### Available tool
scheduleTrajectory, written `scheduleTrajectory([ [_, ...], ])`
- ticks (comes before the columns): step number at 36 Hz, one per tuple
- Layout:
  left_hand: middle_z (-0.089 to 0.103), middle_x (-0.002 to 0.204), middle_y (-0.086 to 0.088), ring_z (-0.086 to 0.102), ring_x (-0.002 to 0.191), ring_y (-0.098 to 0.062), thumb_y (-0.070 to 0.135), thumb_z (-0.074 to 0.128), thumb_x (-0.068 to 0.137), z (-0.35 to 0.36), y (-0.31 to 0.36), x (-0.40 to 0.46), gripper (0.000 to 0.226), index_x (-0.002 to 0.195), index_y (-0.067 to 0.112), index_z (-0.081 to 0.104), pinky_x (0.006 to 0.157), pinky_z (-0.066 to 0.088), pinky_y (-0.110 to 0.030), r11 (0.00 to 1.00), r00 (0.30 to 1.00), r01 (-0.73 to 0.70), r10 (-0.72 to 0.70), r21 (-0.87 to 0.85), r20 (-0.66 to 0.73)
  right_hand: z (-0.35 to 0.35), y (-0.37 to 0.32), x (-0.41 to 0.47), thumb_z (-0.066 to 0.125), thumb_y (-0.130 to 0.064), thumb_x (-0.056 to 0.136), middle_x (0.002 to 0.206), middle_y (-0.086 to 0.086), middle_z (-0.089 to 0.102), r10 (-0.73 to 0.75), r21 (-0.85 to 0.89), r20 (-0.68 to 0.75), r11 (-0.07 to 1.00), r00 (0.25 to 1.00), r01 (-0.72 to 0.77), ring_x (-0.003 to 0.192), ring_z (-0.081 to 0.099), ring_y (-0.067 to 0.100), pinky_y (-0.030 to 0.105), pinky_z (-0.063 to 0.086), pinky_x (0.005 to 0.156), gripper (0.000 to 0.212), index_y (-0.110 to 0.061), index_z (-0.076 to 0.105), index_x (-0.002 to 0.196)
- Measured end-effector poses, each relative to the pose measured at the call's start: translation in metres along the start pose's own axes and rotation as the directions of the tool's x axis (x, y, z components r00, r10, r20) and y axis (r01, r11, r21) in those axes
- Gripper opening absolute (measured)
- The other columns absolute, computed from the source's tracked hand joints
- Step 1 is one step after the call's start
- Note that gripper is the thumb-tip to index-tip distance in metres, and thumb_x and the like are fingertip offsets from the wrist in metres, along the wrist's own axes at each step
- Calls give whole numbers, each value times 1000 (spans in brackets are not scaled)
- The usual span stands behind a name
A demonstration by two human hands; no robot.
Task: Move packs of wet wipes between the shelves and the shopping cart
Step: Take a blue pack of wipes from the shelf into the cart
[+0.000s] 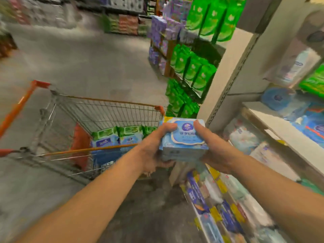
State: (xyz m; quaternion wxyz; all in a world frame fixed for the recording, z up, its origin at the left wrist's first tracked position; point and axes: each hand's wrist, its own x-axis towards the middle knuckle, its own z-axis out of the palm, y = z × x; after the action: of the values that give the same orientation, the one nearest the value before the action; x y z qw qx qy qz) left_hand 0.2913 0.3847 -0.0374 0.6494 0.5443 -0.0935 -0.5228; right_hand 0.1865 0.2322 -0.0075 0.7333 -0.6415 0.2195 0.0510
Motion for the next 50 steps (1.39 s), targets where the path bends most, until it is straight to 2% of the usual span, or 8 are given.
scheduleTrajectory([
  [4, 74, 96, -8, 64, 95, -28, 65, 79, 62, -33, 15, 0, 54, 97, 24, 79, 79, 47, -35, 999, 995, 9, -12, -33, -100, 18, -5, 48, 73, -56, 78, 126, 13, 70, 19, -12, -7, 1000, 1000, -19, 121, 62, 39, 55, 44, 109, 70, -14, 62, 134],
  [8, 78, 93, -8, 70, 85, -26, 70, 66, 72, -61, 30, 9, 57, 103, 23, 76, 70, 54, -32, 999, 983, -13, 7, -34, -182, 34, -11, 87, 73, -47, 80, 119, 15, 72, 28, 32, -9, 999, 1000, -28, 104, 69, 35, 42, 55, 85, 58, -12, 67, 125],
  [16, 79, 107, -8, 72, 92, -28, 56, 75, 61, -118, 56, 49, 57, 107, 21, 75, 76, 54, -36, 998, 958, -53, 45, -19, -283, 48, -27, 172, 78, -40, 69, 112, 15, 75, 38, 48, 19, 998, 999, -39, 103, 72, 34, 44, 57, 91, 62, -6, 68, 120],
  [23, 72, 126, -13, 65, 106, -32, 44, 69, 88, -150, 94, 131, 34, 114, 22, 72, 102, 48, -49, 995, 939, -85, 63, -50, -339, 16, -49, 260, 81, -48, 74, 118, 11, 74, 87, -95, 124, 993, 989, -75, 115, 67, 34, 50, 48, 103, 66, -11, 67, 126],
  [34, 79, 109, -5, 71, 99, -24, 37, 69, 93, -191, 131, 251, 20, 102, 21, 75, 104, 50, -42, 999, 948, -14, 1, -37, -318, -28, -56, 375, 72, -18, 87, 106, 8, 77, 66, -44, 30, 997, 997, -65, 88, 74, 21, 31, 58, 72, 37, -10, 67, 122],
  [38, 77, 113, -10, 73, 105, -27, 32, 71, 91, -210, 119, 286, 27, 110, 14, 75, 106, 52, -42, 998, 955, 52, -63, -45, -291, -41, -33, 405, 72, -12, 87, 111, 11, 76, 116, -22, -5, 993, 993, -116, 105, 72, 30, 43, 55, 95, 35, -12, 67, 122],
  [44, 76, 118, -5, 72, 110, -23, 58, 95, 48, -229, 70, 350, 103, 132, 7, 64, 109, 49, -45, 987, 931, 147, -160, -64, -329, -65, 32, 451, 82, -4, 75, 110, 11, 76, 210, -8, -114, 977, 971, -212, 99, 74, 26, 41, 57, 91, 48, -11, 64, 120],
  [50, 80, 103, 1, 77, 93, -16, 37, 79, 87, -243, 10, 410, 49, 125, 9, 66, 96, 58, -38, 957, 890, 235, -281, -167, -360, -87, 104, 489, 88, -21, 58, 110, 9, 76, 333, 60, -165, 943, 929, -327, 99, 74, 26, 44, 58, 93, 75, -12, 60, 127],
])
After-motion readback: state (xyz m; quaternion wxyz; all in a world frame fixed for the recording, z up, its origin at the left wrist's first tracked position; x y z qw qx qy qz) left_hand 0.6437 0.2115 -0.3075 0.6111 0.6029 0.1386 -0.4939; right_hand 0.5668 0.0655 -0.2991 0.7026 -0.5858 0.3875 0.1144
